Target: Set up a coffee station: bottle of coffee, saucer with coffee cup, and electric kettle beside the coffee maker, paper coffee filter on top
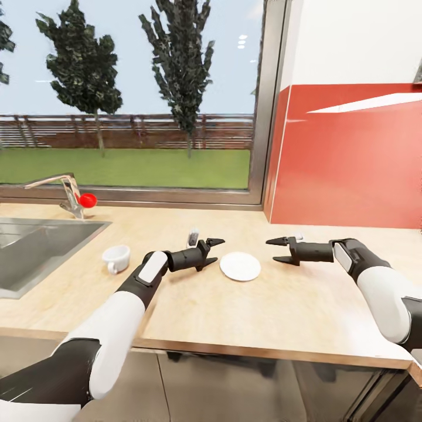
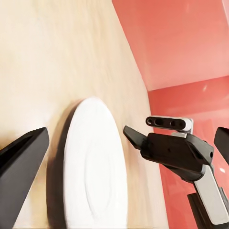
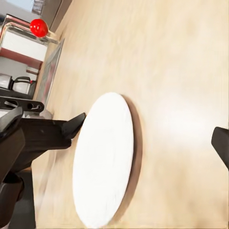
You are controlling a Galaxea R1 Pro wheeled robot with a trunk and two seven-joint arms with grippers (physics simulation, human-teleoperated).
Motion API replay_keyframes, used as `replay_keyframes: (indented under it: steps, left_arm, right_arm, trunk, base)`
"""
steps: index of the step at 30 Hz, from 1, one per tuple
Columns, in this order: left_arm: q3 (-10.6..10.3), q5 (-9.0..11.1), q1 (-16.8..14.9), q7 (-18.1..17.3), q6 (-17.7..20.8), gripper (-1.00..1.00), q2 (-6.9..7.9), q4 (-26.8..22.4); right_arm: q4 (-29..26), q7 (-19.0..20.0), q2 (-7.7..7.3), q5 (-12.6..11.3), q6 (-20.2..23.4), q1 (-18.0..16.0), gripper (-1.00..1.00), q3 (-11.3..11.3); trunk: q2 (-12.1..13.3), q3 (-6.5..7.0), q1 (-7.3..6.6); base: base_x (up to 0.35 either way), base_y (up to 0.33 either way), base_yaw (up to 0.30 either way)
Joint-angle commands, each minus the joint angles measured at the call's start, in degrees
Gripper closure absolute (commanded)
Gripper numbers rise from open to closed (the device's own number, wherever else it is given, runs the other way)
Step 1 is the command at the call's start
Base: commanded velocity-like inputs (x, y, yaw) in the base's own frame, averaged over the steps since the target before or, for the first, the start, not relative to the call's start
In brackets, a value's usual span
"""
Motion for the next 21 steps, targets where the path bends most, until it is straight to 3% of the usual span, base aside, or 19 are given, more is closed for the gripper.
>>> replay_keyframes:
  steps: [1, 11, 15, 21]
  left_arm:
    - [0.10, -1.21, -0.02, 0.04, 0.26, -1.00, -0.04, 0.06]
    - [0.20, -1.21, -0.02, 0.04, 0.26, -1.00, -0.04, 0.11]
    - [0.26, -1.21, -0.03, 0.04, 0.26, -1.00, -0.04, 0.14]
    - [0.28, -1.21, -0.01, 0.04, 0.26, -1.00, -0.04, 0.15]
  right_arm:
    - [0.02, 0.05, 0.01, 0.61, 0.31, -0.02, -1.00, 0.20]
    - [0.04, 0.05, 0.36, 0.63, 0.31, -0.02, -1.00, 0.20]
    - [0.04, 0.05, 1.59, 0.61, 0.31, -0.02, -1.00, 0.20]
    - [0.06, 0.08, 2.25, 0.64, 0.33, -0.02, -1.00, 0.20]
  trunk:
    - [-0.03, -0.08, -0.02]
    - [-0.03, -0.08, -0.02]
    - [-0.03, -0.08, -0.02]
    - [-0.03, -0.08, -0.02]
  base:
    - [-0.153, 0.000, 0.000]
    - [-0.035, 0.000, 0.000]
    - [-0.002, 0.000, 0.000]
    - [0.000, 0.000, 0.000]
